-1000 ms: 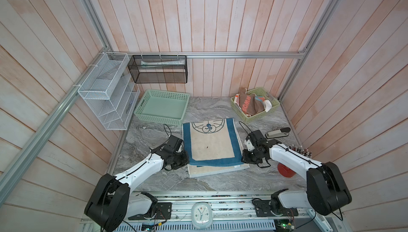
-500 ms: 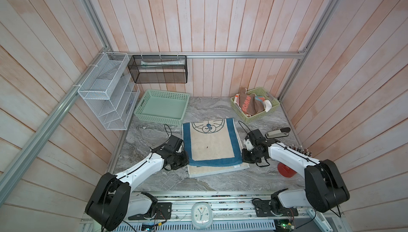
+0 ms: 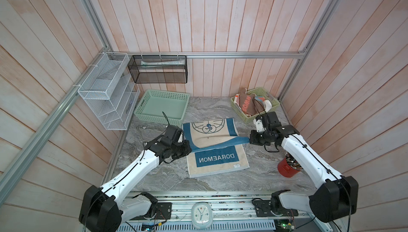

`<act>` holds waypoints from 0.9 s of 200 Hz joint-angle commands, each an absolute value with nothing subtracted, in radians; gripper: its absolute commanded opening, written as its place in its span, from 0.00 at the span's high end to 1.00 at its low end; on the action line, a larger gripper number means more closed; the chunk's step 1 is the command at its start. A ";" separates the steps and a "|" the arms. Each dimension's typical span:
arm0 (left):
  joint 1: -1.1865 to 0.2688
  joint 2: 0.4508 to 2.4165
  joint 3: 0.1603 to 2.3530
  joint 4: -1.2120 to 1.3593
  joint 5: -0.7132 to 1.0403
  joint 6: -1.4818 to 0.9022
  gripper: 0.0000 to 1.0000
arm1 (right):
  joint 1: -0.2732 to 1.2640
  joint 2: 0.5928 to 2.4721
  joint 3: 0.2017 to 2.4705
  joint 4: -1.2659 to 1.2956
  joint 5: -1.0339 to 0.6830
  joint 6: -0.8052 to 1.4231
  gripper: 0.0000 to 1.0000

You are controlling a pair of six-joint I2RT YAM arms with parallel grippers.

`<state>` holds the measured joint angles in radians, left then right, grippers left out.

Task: Fold and stack the towels

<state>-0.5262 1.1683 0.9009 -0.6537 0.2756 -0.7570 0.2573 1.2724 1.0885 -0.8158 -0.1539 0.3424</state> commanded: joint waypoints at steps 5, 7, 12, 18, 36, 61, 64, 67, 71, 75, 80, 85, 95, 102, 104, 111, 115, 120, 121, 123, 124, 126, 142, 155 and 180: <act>-0.580 1.154 0.850 -0.681 0.271 -0.813 1.00 | 0.250 1.223 1.035 -0.925 -0.130 0.344 1.00; -0.585 1.155 0.841 -0.675 0.275 -0.818 1.00 | 0.249 1.220 1.023 -0.920 -0.135 0.346 1.00; -0.593 1.155 0.816 -0.658 0.282 -0.833 1.00 | 0.249 1.212 0.994 -0.909 -0.142 0.354 1.00; -0.602 1.158 0.787 -0.635 0.292 -0.850 1.00 | 0.249 1.206 0.958 -0.893 -0.152 0.363 1.00; -0.612 1.167 0.688 -0.559 0.324 -0.893 1.00 | 0.251 1.212 0.863 -0.841 -0.203 0.388 1.00; -0.612 1.202 0.603 -0.470 0.352 -0.909 1.00 | 0.288 1.252 0.771 -0.754 -0.229 0.426 1.00; -0.612 1.209 0.597 -0.462 0.355 -0.910 1.00 | 0.292 1.257 0.763 -0.746 -0.229 0.429 1.00; -0.612 1.215 0.592 -0.455 0.358 -0.910 1.00 | 0.294 1.265 0.756 -0.739 -0.229 0.429 1.00; -0.612 1.224 0.585 -0.444 0.364 -0.910 1.00 | 0.297 1.275 0.747 -0.731 -0.228 0.431 1.00; -0.612 1.234 0.578 -0.433 0.370 -0.911 1.00 | 0.300 1.286 0.737 -0.721 -0.227 0.430 1.00; -0.612 1.244 0.572 -0.423 0.376 -0.913 1.00 | 0.302 1.299 0.727 -0.712 -0.226 0.428 1.00; -0.611 1.253 0.566 -0.414 0.382 -0.914 1.00 | 0.303 1.310 0.719 -0.707 -0.224 0.431 1.00; -0.613 1.263 0.557 -0.400 0.389 -0.917 1.00 | 0.313 1.327 0.722 -0.703 -0.226 0.432 1.00; -0.615 1.266 0.554 -0.396 0.388 -0.917 1.00 | 0.327 1.331 0.727 -0.703 -0.211 0.434 1.00; -0.615 1.266 0.555 -0.396 0.387 -0.917 1.00 | 0.329 1.331 0.729 -0.702 -0.205 0.434 1.00; -0.616 1.264 0.557 -0.400 0.381 -0.917 1.00 | 0.333 1.330 0.734 -0.703 -0.199 0.437 1.00; -0.615 1.262 0.559 -0.404 0.379 -0.915 1.00 | 0.334 1.328 0.737 -0.704 -0.201 0.437 1.00; -0.615 1.258 0.566 -0.413 0.373 -0.912 1.00 | 0.334 1.323 0.744 -0.705 -0.201 0.438 1.00; -0.615 1.258 0.568 -0.415 0.371 -0.912 1.00 | 0.334 1.322 0.746 -0.706 -0.201 0.438 1.00; -0.614 1.257 0.570 -0.419 0.368 -0.910 1.00 | 0.334 1.321 0.747 -0.707 -0.200 0.438 1.00; -0.614 1.257 0.571 -0.421 0.367 -0.909 1.00 | 0.334 1.318 0.750 -0.709 -0.200 0.438 1.00; -0.613 1.255 0.575 -0.426 0.365 -0.907 1.00 | 0.334 1.315 0.753 -0.712 -0.198 0.437 1.00; -0.613 1.244 0.605 -0.462 0.348 -0.893 1.00 | 0.334 1.287 0.790 -0.746 -0.170 0.434 1.00; -0.613 1.235 0.629 -0.488 0.341 -0.884 1.00 | 0.332 1.265 0.822 -0.784 -0.140 0.429 1.00; -0.615 1.193 0.687 -0.562 0.318 -0.877 1.00 | 0.321 1.222 0.895 -0.883 -0.111 0.415 1.00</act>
<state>-0.6117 1.2488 0.6144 -0.4923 0.3565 -0.8997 0.3298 1.2743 0.8139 -0.7734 -0.1711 0.4217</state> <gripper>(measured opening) 0.057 0.052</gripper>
